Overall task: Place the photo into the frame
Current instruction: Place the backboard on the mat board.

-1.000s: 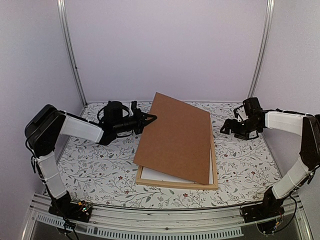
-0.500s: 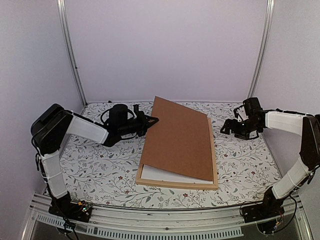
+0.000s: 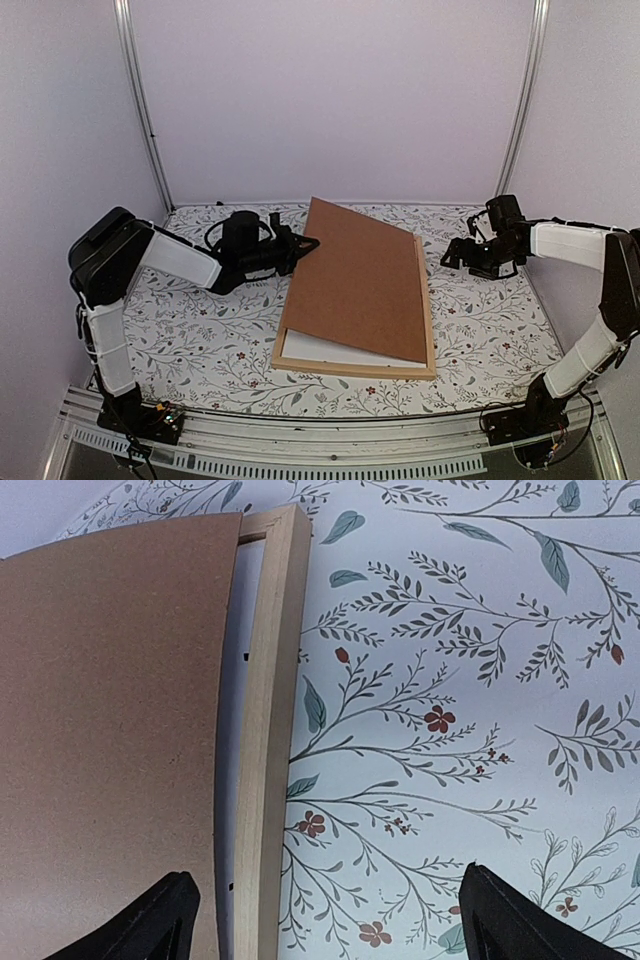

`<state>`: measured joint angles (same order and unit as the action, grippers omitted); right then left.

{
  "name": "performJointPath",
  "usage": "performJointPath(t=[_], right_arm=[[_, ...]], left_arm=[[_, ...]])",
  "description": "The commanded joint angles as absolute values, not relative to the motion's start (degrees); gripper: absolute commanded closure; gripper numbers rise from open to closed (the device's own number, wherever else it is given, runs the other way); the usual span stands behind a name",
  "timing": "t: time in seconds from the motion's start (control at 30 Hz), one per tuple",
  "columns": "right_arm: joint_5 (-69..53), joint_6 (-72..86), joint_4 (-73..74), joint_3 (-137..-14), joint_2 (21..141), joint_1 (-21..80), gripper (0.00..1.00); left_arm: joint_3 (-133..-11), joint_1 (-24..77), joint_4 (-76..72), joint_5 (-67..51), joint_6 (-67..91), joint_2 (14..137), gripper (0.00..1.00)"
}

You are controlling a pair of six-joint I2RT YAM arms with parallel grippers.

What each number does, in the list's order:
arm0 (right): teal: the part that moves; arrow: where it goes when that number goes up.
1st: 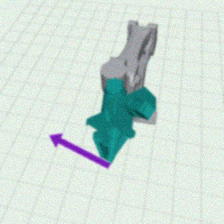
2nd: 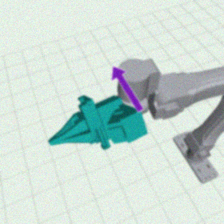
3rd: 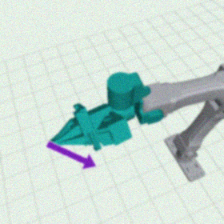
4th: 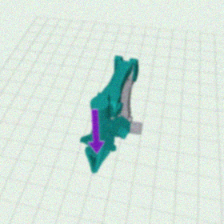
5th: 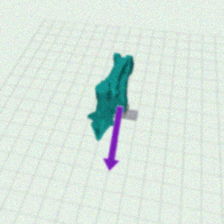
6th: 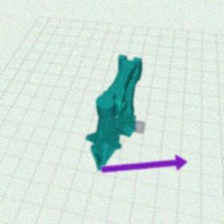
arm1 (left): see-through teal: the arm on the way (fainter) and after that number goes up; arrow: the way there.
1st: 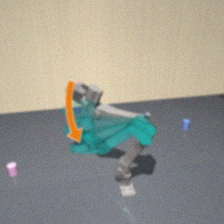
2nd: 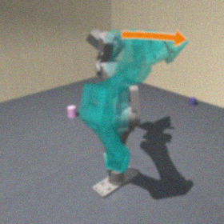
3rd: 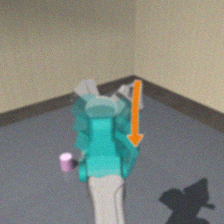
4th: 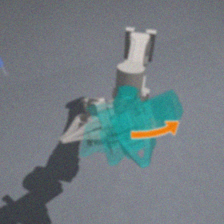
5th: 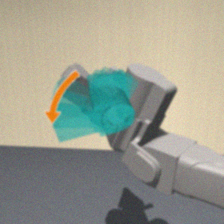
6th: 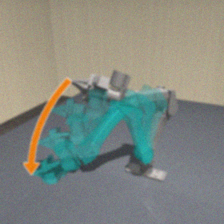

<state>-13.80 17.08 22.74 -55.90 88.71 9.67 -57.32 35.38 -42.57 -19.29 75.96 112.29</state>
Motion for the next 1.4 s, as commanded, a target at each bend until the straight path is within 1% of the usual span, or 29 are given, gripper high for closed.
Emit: performJointPath(t=[0.0,0.33,1.37], right_arm=[[-13.8,16.9,22.2,-55.6,87.9,9.5,0.06],[-14.0,16.9,21.8,-55.2,88.1,9.5,0.06],[-14.7,16.9,21.0,-54.6,89.1,9.5,0.06]], left_arm=[[-59.8,36.1,-46.8,-20.9,77.0,112.6,1.0],[-61.1,36.0,-46.3,-22.1,77.1,114.0,1.0],[-59.9,36.0,-43.8,-21.3,76.6,112.6,1.0]])
